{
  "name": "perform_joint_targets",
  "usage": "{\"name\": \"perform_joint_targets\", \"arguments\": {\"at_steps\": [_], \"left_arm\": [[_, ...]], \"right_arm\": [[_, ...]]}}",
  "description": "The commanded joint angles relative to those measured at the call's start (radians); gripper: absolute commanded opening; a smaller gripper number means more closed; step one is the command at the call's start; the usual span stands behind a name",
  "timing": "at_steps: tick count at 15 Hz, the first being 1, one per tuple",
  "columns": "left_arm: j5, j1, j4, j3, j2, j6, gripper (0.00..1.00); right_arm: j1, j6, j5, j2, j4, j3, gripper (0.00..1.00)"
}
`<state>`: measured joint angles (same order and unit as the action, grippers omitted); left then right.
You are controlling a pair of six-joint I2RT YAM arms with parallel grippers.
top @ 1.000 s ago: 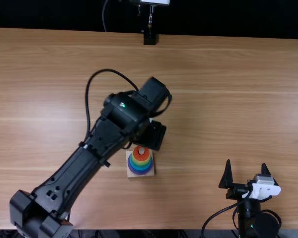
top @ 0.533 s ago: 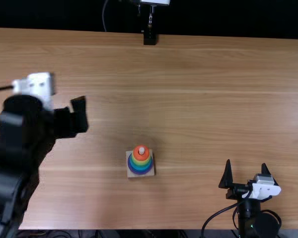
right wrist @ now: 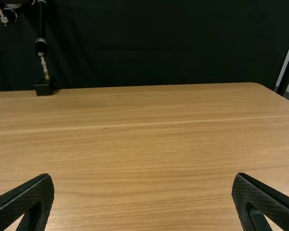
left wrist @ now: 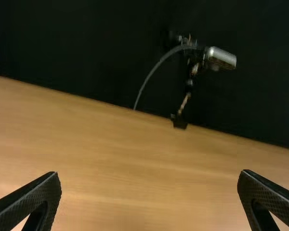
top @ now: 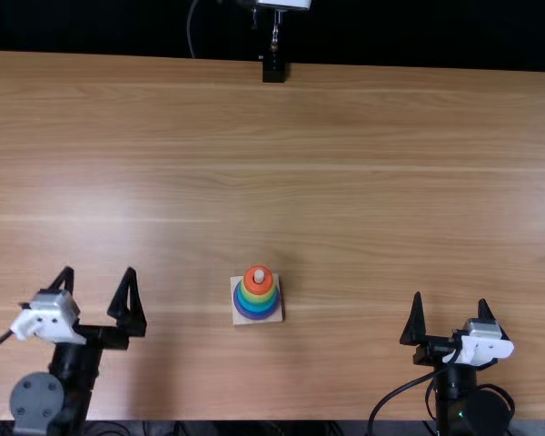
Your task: Build the Hanoi tower: stack the rings onto the peg from bottom to top in this color order: purple, dark blue, light blue, dark green, light green, yellow, orange.
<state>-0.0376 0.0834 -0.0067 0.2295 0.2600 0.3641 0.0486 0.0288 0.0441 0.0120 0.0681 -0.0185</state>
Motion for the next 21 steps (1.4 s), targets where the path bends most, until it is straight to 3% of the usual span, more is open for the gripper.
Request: {"name": "perform_joint_targets", "arguments": {"at_steps": [1,2,3,5,6,8,21], "left_arm": [[-0.029,-0.016,-0.021,-0.047,-0.09,-0.007,1.0],[-0.032,-0.02,-0.054,-0.079,-0.128,-0.038,1.0],[-0.042,-0.02,-0.071,-0.104,-0.156,-0.105,1.0],[-0.064,-0.022,-0.072,-0.167,-0.196,-0.309,1.0],[-0.064,-0.022,-0.072,-0.203,-0.217,-0.368,1.0],[-0.049,-0.022,-0.069,-0.229,-0.26,-0.375,1.0],[-0.051,-0.024,-0.074,-0.229,-0.26,-0.39,1.0]], "right_arm": [[0.01,-0.001,0.0,-0.012,0.023,0.011,1.0],[0.01,-0.001,0.0,-0.012,0.023,0.011,1.0],[0.01,-0.001,0.0,-0.012,0.023,0.011,1.0],[0.01,-0.001,0.0,-0.012,0.023,0.011,1.0],[0.01,-0.001,0.0,-0.012,0.023,0.011,1.0],[0.01,-0.001,0.0,-0.012,0.023,0.011,1.0],[0.01,-0.001,0.0,-0.012,0.023,0.011,1.0]]}}
